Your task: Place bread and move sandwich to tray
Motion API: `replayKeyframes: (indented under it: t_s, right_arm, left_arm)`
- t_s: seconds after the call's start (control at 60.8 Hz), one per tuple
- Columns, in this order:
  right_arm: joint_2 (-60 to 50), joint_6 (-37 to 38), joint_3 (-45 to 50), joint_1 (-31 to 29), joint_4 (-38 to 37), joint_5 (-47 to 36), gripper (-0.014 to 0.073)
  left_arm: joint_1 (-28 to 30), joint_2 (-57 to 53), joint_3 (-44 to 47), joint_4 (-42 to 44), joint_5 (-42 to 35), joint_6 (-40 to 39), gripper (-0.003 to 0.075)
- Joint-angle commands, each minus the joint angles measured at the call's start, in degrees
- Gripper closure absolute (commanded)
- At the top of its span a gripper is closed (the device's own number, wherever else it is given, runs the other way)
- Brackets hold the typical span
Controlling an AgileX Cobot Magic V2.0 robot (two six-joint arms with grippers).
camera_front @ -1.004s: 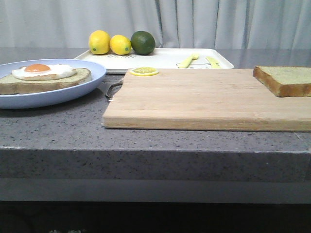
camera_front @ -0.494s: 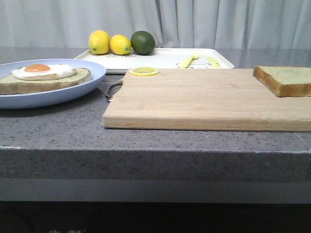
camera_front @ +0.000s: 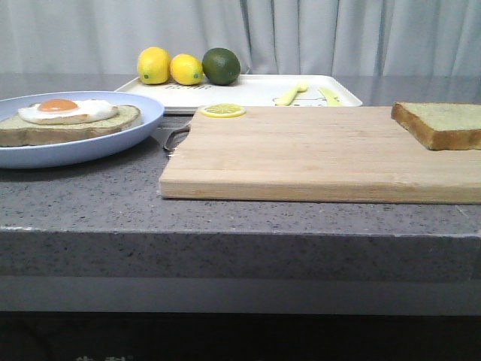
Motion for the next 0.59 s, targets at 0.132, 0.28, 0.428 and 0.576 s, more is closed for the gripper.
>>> replayKeyframes:
  t_s: [0.132,0.28,0.428,0.576]
  right_arm:
    - [6.39,-0.33,-2.31,-0.29,-0.98,-1.91,0.0662]
    - [8.36,-0.34,-2.31,-0.29,-1.1,0.71,0.0662]
    - [9.22,-2.1,-2.31,-0.29,-1.67,2.67,0.0582]
    - [9.22,-3.19,-2.31,-0.29,-1.8,3.73,0.0238]
  left_arm:
    - [-0.49,3.28,-0.66,-0.73,-3.76,0.05,0.0738]
    - [-0.49,4.09,0.78,-0.35,-3.68,0.05,0.0738]
    - [-0.49,4.96,1.82,0.27,-3.06,0.05,0.0707]
    - [-0.49,5.64,1.82,1.37,-3.24,0.05,0.0466]
